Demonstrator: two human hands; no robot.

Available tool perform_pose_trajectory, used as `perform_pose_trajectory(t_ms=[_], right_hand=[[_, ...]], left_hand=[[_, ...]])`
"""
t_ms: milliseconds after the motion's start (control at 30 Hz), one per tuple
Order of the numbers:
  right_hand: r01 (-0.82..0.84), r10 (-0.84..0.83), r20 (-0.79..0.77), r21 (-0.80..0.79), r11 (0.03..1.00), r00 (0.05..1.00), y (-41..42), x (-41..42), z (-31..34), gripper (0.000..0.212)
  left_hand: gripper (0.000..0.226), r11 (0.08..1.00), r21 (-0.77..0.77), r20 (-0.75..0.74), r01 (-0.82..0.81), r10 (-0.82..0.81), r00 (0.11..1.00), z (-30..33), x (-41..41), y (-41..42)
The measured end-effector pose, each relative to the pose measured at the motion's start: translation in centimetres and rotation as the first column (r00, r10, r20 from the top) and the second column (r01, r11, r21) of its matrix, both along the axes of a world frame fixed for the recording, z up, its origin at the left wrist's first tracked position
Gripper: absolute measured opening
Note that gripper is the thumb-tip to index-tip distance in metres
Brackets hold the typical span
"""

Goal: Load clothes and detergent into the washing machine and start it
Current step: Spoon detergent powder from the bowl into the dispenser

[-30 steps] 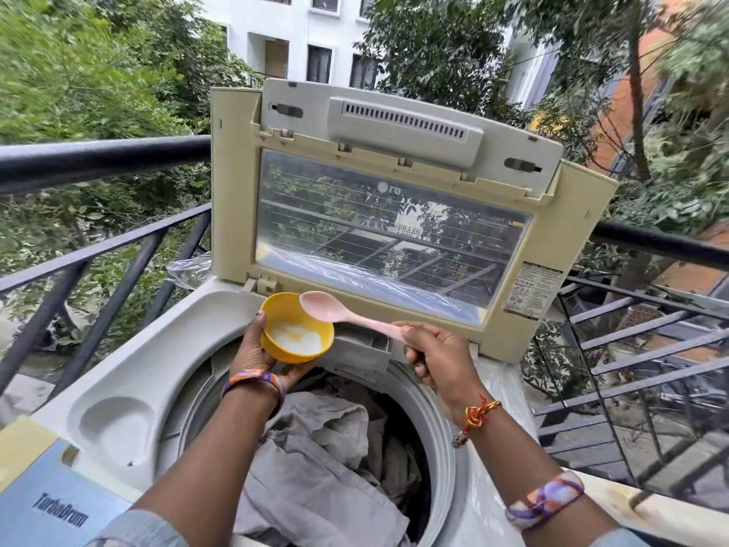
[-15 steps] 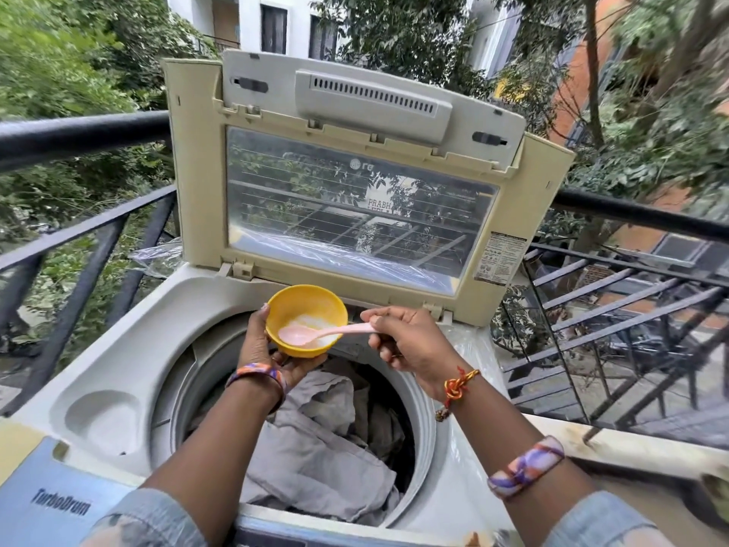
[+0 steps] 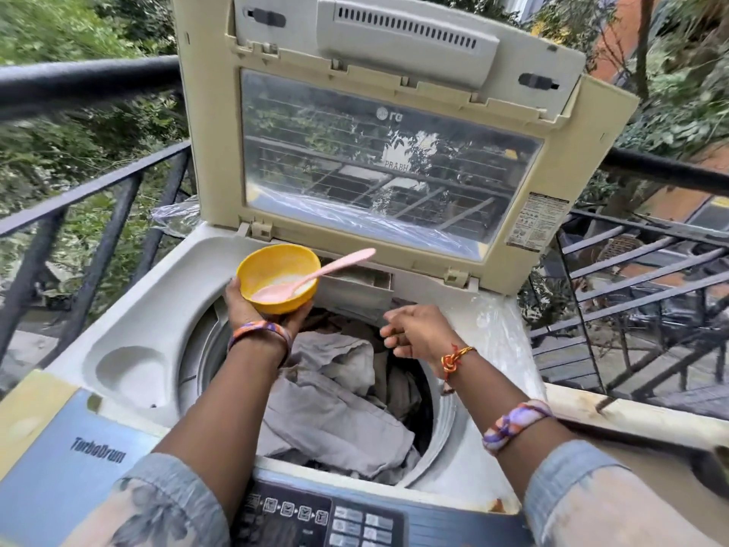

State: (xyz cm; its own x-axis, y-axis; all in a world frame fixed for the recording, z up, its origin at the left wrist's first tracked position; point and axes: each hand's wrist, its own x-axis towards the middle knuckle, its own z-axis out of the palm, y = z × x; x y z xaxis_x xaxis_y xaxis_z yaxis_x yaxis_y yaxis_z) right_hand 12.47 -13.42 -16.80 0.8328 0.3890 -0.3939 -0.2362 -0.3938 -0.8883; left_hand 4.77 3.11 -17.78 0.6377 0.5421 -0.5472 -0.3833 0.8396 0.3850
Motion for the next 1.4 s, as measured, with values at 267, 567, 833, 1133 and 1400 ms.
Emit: perform_pose_trajectory(t_ms=[267, 567, 833, 1133, 1400], right_hand=[[-0.198, 0.531, 0.618, -0.526, 0.827, 0.579, 4.6, 0.2, -3.2, 0.032], [0.011, 0.901, 0.418, -0.906, 0.422, -0.117, 5.9, 2.0, -5.6, 0.047], [0.171, 0.989, 0.090, -0.979, 0.109, -0.116, 3.1, 5.7, -7.7, 0.054], [0.154, 0.984, 0.134, -0.976, 0.152, -0.118, 3.6, 8.5, -5.6, 0.081], [-0.030, 0.980, 0.121, -0.991, 0.127, 0.161, 4.5, 4.4, -2.2, 0.042]], left_hand=[[0.044, 1.000, -0.009, 0.022, -0.022, 0.023, 0.999, 0.0, -0.2, 0.6], [0.045, 0.997, -0.038, -0.006, -0.063, 0.063, 0.998, 0.1, 0.3, 0.3], [0.044, 0.995, -0.067, -0.026, -0.076, 0.075, 0.997, 0.3, 0.6, 0.2], [0.047, 0.997, -0.072, -0.038, -0.041, 0.038, 0.999, 0.4, 0.5, 0.1], [0.047, 0.998, -0.067, -0.044, -0.008, 0.005, 0.999, 0.6, 0.3, -0.3]])
